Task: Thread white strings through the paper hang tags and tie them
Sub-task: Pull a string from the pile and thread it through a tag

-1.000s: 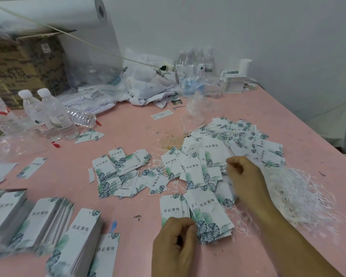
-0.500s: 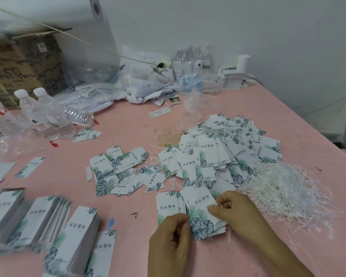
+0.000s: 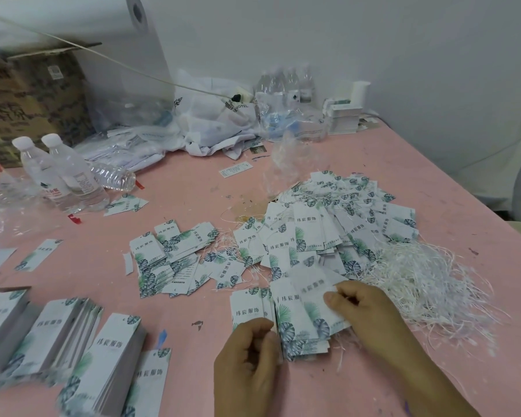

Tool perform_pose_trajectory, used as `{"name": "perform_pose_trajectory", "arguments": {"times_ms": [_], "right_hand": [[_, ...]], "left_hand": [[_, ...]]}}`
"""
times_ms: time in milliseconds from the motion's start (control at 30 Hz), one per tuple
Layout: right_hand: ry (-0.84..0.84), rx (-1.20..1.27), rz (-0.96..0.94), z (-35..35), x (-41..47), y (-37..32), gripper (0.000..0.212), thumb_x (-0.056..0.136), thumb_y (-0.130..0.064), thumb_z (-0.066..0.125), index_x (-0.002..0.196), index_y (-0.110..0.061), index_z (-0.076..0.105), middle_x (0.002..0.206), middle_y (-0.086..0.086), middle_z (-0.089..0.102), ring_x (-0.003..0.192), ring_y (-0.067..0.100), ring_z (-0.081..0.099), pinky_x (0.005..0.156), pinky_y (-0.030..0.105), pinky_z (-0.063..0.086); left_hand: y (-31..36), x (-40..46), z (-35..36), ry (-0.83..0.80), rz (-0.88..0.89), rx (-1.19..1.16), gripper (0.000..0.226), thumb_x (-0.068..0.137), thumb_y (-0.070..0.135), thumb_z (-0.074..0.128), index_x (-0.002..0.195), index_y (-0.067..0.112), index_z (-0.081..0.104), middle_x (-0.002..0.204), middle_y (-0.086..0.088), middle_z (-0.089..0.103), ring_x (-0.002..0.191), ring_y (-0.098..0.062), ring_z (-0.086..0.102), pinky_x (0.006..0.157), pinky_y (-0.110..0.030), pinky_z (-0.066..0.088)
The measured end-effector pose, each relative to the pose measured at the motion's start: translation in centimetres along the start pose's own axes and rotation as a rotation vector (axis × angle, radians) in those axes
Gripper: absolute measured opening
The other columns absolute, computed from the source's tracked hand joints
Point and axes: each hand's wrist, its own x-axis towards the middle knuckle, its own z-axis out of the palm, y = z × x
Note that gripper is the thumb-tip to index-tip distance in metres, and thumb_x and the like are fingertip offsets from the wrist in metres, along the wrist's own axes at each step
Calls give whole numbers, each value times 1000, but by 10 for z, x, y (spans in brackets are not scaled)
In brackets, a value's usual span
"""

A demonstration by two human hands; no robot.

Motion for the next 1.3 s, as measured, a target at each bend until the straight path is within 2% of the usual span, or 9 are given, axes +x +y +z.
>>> {"name": "perform_pose_trajectory", "arguments": {"times_ms": [133,267,467,667,800,933,1000,1100,1300], "right_hand": [[162,204,-64,-1,-12,-14,40,91,-22,64,59,-12,41,59,-7,39,52,6,34,53,18,29],[-49,332,-113,18,-28,-22,55,92,-43,60,72,7,50,69,27,48,60,20,44,55,32,37],[-265,33,-343,40,-34,-27,40,94,-49,47,64,-24,44,70,-7,48,61,10,46,60,33,43],[44,231,-137,17,-30,-26,32,91,-53,44,86,-35,70,79,-10,68,69,5,62,60,15,50],[173,417,-18,3,-18,-14,30,102,-15,45,88,-26,70,62,-2,58,58,17,55,63,31,43],[58,192,150,11,-12,-13,27,91,-14,61,80,-37,69,60,-7,62,51,10,53,51,24,43],[26,-12,135,19,-14,-15,5,83,-40,68,82,-40,63,67,-11,63,54,0,55,51,20,44],[-7,-377,140,29,-16,-14,47,65,-81,52,92,-42,49,87,-21,59,83,-3,60,62,20,41],[-6,-473,160,30,-14,-14,54,64,-82,53,98,-41,42,93,-18,57,88,4,59,63,25,40]], "left_hand": [[4,2,-4,-2,-22,-111,16,75,29,70,90,29,74,69,-13,67,58,-18,61,57,-26,52],[16,2,-5,-82,-59,-307,40,61,45,76,96,25,76,82,-13,73,62,-17,66,59,-23,54],[18,-1,-5,-175,-209,-508,33,70,27,80,96,7,78,91,-26,74,84,-38,74,66,-31,59],[18,13,-14,-38,-341,-730,30,76,10,64,105,10,74,91,-34,69,72,-41,71,64,-41,59],[18,20,-17,18,-404,-852,37,74,3,59,109,4,71,84,-29,68,61,-36,66,54,-40,57],[24,18,-16,8,-439,-874,42,73,6,53,113,-1,67,72,-19,61,52,-30,59,47,-36,51],[28,17,-16,23,-432,-875,43,76,11,54,115,-2,64,68,-16,59,49,-27,56,44,-33,50],[32,20,-18,91,-428,-898,42,78,16,54,115,-2,62,65,-13,59,47,-24,56,44,-30,50],[29,25,-28,226,-380,-915,30,88,12,52,112,0,63,68,-12,59,50,-22,58,46,-29,51]]}}
